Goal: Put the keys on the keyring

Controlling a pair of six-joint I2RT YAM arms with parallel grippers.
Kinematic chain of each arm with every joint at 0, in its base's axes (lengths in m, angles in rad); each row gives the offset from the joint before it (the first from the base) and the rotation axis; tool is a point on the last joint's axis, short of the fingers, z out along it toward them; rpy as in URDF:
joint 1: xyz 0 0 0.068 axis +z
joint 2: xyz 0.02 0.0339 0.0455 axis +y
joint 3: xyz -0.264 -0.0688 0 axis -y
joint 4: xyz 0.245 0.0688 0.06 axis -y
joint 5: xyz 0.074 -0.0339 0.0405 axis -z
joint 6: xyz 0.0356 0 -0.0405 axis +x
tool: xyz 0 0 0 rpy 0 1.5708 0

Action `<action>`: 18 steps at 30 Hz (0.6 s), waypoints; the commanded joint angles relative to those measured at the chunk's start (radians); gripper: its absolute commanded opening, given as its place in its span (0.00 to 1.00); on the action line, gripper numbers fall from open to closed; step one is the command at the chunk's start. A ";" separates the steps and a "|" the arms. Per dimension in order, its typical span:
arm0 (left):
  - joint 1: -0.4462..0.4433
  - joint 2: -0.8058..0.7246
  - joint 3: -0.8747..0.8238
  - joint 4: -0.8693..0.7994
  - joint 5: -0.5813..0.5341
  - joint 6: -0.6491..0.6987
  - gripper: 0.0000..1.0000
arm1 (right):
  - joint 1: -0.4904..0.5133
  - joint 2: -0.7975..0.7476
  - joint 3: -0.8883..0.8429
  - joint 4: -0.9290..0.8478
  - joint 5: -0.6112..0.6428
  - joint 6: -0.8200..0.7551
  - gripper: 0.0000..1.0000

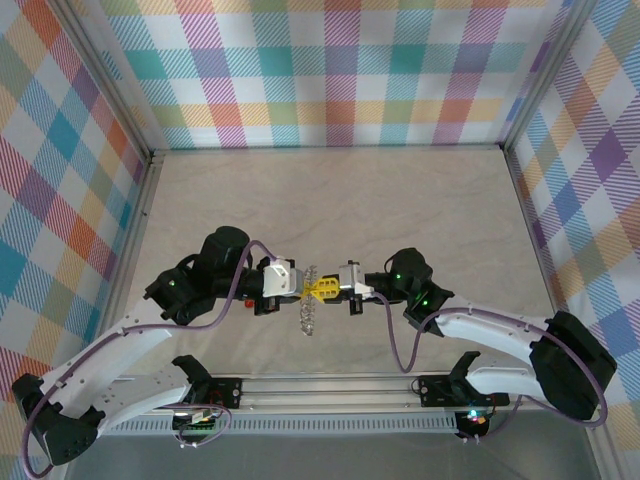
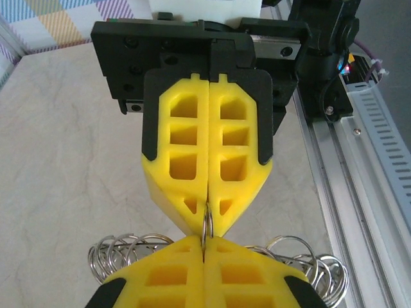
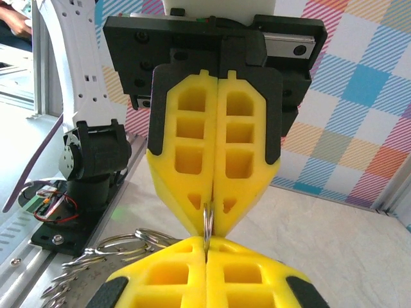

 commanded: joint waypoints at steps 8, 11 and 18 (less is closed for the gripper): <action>-0.010 0.065 0.072 -0.075 -0.064 0.054 0.00 | 0.014 -0.053 0.080 -0.235 0.059 -0.074 0.27; -0.011 0.083 0.088 -0.096 -0.065 0.064 0.00 | 0.014 -0.042 0.085 -0.253 0.081 -0.072 0.26; -0.011 0.094 0.090 -0.093 -0.030 0.063 0.00 | 0.015 -0.022 0.099 -0.257 0.085 -0.078 0.12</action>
